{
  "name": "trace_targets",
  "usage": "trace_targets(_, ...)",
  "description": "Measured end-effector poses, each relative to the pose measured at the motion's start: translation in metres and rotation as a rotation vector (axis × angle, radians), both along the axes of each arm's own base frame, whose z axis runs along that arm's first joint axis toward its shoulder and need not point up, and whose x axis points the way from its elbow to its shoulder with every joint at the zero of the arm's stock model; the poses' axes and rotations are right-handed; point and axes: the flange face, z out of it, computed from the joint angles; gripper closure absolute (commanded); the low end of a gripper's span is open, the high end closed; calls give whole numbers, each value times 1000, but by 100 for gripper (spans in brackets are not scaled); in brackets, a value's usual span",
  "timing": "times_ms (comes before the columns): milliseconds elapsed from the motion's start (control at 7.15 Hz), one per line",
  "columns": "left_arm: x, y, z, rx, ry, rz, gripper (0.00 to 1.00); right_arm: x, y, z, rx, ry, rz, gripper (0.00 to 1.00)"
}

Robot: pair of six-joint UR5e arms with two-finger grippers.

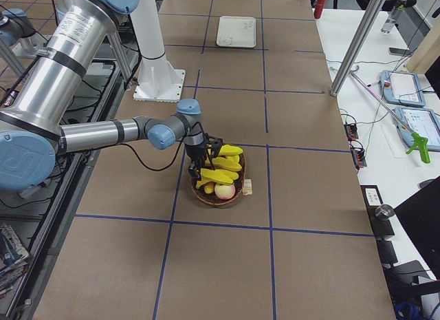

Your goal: Transfer all bananas from basket to plate

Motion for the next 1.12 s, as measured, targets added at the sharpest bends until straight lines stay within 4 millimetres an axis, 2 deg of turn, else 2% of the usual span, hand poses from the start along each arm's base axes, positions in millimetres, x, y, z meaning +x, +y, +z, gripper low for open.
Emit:
trace_targets(280, 0, 0, 0, 0, 0, 1, 0, 1, -1, -4, 7, -7, 3, 96)
trace_targets(419, 0, 0, 0, 1, 0, 0, 0, 3, -1, -14, 20, -19, 3, 96)
trace_targets(559, 0, 0, 0, 3, 0, 2, 0, 7, 0, -30, 38, -40, 2, 96)
trace_targets(839, 1, -3, -7, 24, -2, 8, 0, 14, 2, -77, 74, -130, 1, 96)
trace_targets(978, 3, -7, -11, 35, -5, 12, 0, 12, -2, -101, 90, -193, -4, 96)
trace_targets(1118, 5, -19, -22, 64, -2, 12, 0, 3, -9, -122, 113, -255, -13, 95)
